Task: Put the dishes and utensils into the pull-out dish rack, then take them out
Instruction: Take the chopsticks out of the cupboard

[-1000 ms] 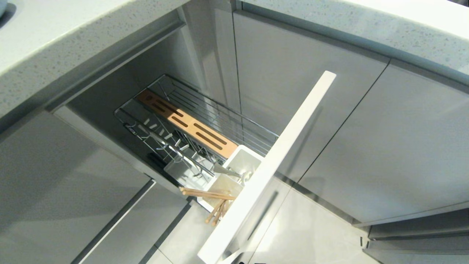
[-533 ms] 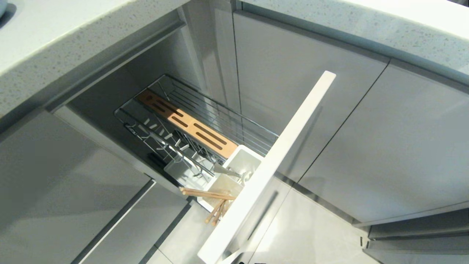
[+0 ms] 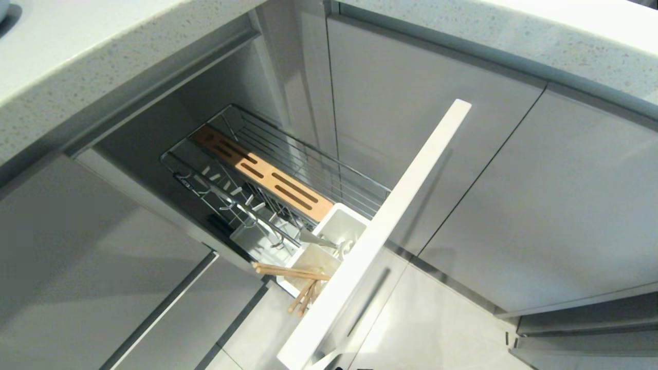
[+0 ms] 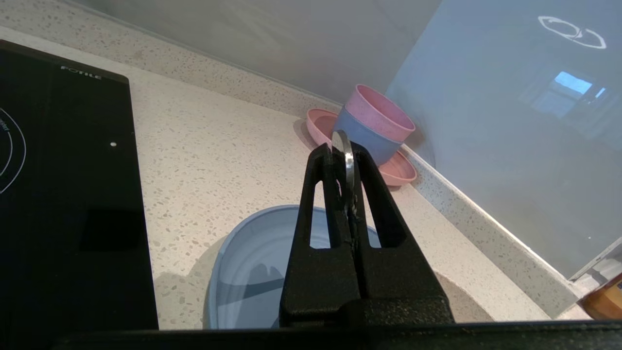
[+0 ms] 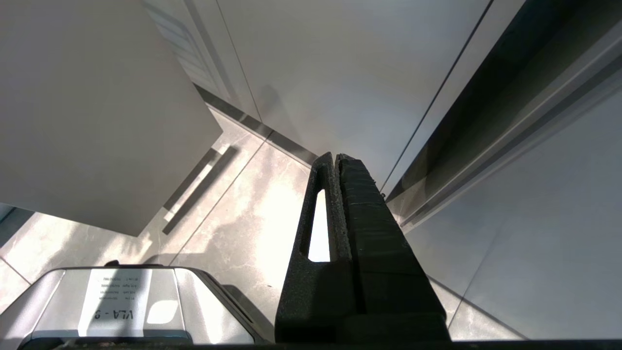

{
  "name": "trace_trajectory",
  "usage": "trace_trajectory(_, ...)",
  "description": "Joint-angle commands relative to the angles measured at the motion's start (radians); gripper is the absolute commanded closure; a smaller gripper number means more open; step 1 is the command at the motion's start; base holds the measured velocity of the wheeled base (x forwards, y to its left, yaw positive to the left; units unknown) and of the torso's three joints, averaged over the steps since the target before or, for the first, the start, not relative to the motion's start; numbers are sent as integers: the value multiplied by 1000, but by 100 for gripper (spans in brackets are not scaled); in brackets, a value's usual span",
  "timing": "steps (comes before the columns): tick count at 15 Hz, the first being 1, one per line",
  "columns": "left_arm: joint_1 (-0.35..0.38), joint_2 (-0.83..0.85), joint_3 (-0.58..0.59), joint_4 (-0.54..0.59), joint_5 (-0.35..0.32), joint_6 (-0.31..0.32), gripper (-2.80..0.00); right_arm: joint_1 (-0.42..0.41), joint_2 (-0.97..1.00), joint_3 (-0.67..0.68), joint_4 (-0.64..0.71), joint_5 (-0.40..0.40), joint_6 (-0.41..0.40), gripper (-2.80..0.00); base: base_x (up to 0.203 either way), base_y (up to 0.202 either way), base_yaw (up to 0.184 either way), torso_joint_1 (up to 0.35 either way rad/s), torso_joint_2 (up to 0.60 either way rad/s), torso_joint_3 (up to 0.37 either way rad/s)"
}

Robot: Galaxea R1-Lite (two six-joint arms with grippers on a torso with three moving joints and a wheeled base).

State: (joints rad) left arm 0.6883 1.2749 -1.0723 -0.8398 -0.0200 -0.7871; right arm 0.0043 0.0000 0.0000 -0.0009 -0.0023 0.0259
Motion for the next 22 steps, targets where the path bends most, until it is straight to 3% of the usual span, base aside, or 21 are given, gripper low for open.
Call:
trace_trajectory(1, 1, -2, 4, -4, -1, -3, 0, 0, 0, 0, 0, 0, 0, 0, 0, 0, 0, 0, 0, 0)
trace_trajectory(10, 7, -17, 9, -4, -17, 5, 0, 0, 0, 0, -1, 1, 0, 0, 0, 0, 0, 0, 0, 0)
trace_trajectory(11, 7, -17, 11, -5, -16, 5, -280, 0, 0, 0, 0, 1, 0, 0, 0, 0, 0, 0, 0, 0)
trace_trajectory(22, 30, -48, 11, -14, 3, 5, -280, 0, 0, 2, 0, 0, 0, 0, 0, 0, 0, 0, 0, 0)
